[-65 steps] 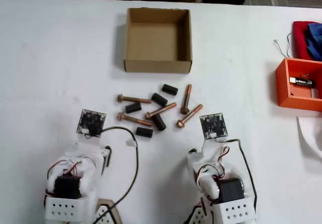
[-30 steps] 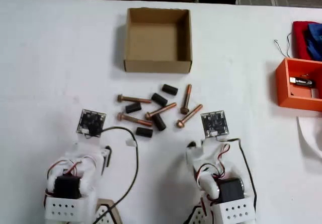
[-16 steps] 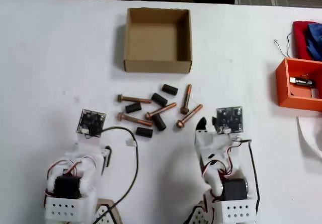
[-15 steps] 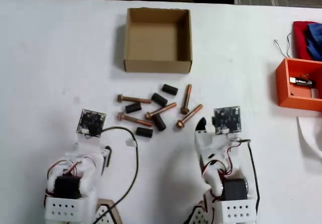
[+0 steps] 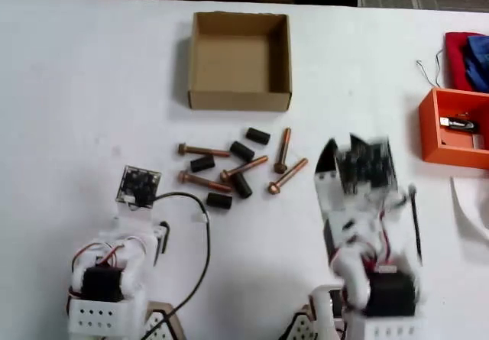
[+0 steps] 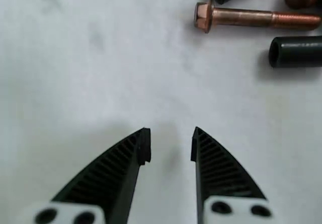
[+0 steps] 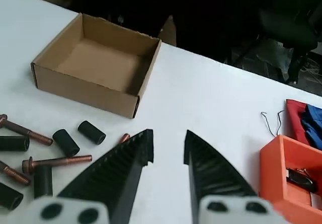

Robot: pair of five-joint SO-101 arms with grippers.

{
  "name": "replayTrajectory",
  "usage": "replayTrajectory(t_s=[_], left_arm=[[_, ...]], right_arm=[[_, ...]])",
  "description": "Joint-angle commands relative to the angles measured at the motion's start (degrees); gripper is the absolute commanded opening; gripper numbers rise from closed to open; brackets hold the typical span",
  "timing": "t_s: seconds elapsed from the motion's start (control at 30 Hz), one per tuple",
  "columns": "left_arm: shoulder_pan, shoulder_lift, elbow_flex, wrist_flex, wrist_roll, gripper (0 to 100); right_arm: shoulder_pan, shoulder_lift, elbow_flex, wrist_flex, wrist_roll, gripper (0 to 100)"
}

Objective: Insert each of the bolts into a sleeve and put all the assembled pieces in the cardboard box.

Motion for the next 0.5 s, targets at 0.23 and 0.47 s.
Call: replayTrajectory(t_s=[0.23,0.47], left_arm=[[0.4,-0.1,1.2,0.2,0.4,16],[0.4,-0.1,1.2,0.2,0.4,16]], right_arm=[[-8.8,59.4,-36.7,23.8,-7.7,26.5],[-18.9,76.9,-43.3,22.5,0.0,26.5]])
